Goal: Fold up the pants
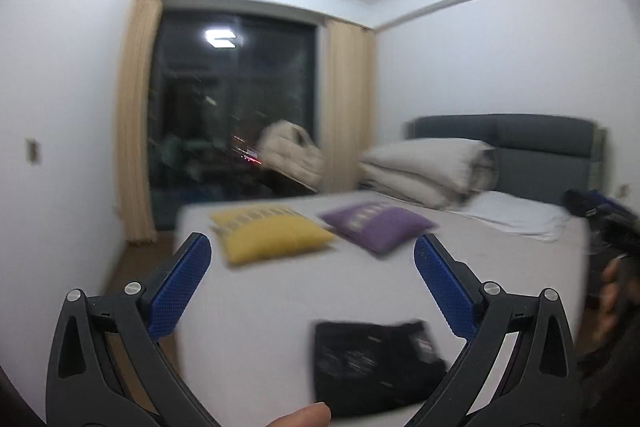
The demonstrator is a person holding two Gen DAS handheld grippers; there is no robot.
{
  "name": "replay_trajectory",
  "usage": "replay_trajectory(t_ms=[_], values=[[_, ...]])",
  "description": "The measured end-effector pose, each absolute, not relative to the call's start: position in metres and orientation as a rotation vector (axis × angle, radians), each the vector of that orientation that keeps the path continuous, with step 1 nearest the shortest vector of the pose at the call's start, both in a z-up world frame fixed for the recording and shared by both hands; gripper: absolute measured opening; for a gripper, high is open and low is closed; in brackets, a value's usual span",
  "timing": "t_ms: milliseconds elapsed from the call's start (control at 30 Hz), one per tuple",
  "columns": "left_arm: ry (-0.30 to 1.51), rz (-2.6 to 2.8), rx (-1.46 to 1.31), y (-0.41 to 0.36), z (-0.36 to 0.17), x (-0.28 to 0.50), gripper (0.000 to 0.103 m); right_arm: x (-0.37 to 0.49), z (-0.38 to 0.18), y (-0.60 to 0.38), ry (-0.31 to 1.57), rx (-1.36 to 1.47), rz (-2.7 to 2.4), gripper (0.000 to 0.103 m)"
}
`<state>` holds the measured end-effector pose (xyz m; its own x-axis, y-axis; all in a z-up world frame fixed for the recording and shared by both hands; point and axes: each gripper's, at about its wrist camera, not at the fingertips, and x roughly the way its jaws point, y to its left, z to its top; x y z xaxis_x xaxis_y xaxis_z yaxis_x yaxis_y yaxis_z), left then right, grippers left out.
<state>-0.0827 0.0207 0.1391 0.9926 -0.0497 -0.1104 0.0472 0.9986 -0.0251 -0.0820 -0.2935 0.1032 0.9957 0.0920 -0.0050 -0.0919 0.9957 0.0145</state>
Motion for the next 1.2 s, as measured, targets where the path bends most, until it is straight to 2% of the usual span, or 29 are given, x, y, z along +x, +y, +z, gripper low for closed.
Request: replay_trajectory(t_ms=[300, 400, 633, 800, 1200], values=[[0.395, -0.069, -0.041, 0.011, 0.093, -0.071, 0.103, -0.080, 0.055, -0.277, 0.235, 0.016, 0.097, 0.103], [0.549, 0.036, -0.037, 0.011, 0.064, -0.052, 0.103, -0.073, 0.042, -0.274, 0.287, 0.022, 0.093, 0.103], [0.759, 0.123, -0.041, 0.018, 0.007, -0.023, 0.103, -0.057, 0.018, -0.274, 0.442, 0.057, 0.021, 0.103], [0.828, 0.107, -0.064, 0.015, -0.011, -0.009, 0.103, -0.041, -0.002, -0.275, 0.570, 0.105, 0.025, 0.103], [0.874, 0.096, -0.061, 0.013, -0.029, 0.020, 0.103, -0.033, -0.027, -0.254, 0.631, 0.049, 0.051, 0.103]])
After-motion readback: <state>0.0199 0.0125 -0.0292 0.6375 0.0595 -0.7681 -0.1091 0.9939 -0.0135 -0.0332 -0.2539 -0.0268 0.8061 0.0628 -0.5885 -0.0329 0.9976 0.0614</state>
